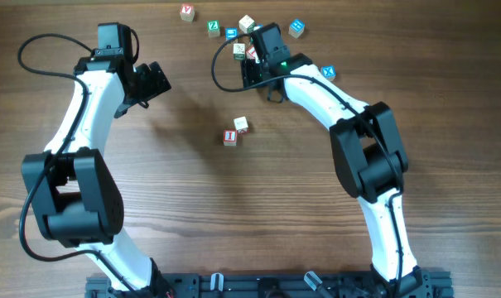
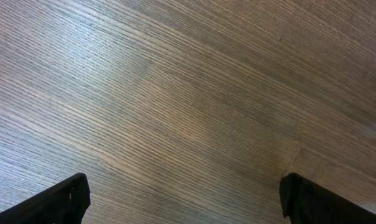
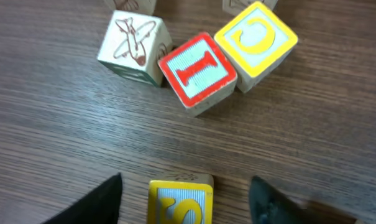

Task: Form a circle
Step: 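Grasp the yellow S block from the pile with the right gripper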

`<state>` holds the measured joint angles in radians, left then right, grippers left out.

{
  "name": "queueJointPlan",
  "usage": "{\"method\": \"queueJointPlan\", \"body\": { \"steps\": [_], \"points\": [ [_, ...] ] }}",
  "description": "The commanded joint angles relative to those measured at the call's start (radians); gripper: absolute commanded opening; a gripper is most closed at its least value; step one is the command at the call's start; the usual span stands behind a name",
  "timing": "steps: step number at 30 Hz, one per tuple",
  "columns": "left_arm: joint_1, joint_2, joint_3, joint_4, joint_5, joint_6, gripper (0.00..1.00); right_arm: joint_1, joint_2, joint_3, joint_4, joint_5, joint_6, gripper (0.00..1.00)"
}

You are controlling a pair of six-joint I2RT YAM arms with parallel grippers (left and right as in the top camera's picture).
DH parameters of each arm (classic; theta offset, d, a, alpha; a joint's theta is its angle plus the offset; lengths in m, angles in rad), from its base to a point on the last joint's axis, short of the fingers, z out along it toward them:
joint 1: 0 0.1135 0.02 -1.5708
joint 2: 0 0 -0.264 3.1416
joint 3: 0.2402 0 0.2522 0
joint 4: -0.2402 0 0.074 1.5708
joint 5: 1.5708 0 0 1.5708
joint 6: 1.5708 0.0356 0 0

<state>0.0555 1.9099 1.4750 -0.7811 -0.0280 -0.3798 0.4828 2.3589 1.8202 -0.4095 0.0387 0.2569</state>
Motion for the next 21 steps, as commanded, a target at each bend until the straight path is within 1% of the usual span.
{"method": "queueJointPlan", "body": {
  "steps": [1,2,9,11,13,16,18,21],
  "points": [
    [0.003,-0.017,0.011,0.0,0.001,0.005,1.0,0.0,0.021,0.004,-0.002,0.021,-0.007,0.56],
    [0.003,-0.017,0.011,0.0,0.001,0.005,1.0,0.0,0.021,0.004,-0.007,0.021,-0.007,0.51],
    [0.003,-0.017,0.011,0.0,0.001,0.005,1.0,0.0,0.021,0.004,-0.035,0.021,-0.007,0.35],
    [0.003,-0.017,0.011,0.0,0.001,0.005,1.0,0.0,0.019,0.005,-0.041,0.021,-0.021,0.28],
    [0.003,-0.017,0.011,0.0,0.001,0.005,1.0,0.0,-0.003,0.005,-0.055,0.048,-0.021,0.25],
    [0.003,-0.017,0.011,0.0,0.001,0.005,1.0,0.0,-0.089,0.005,-0.086,0.105,-0.022,0.21],
    [0.003,-0.017,0.011,0.0,0.001,0.005,1.0,0.0,-0.203,0.005,-0.138,0.103,-0.02,0.21],
    [0.003,-0.017,0.011,0.0,0.001,0.005,1.0,0.002,-0.347,0.005,-0.258,0.026,-0.018,0.21]
  ]
}}
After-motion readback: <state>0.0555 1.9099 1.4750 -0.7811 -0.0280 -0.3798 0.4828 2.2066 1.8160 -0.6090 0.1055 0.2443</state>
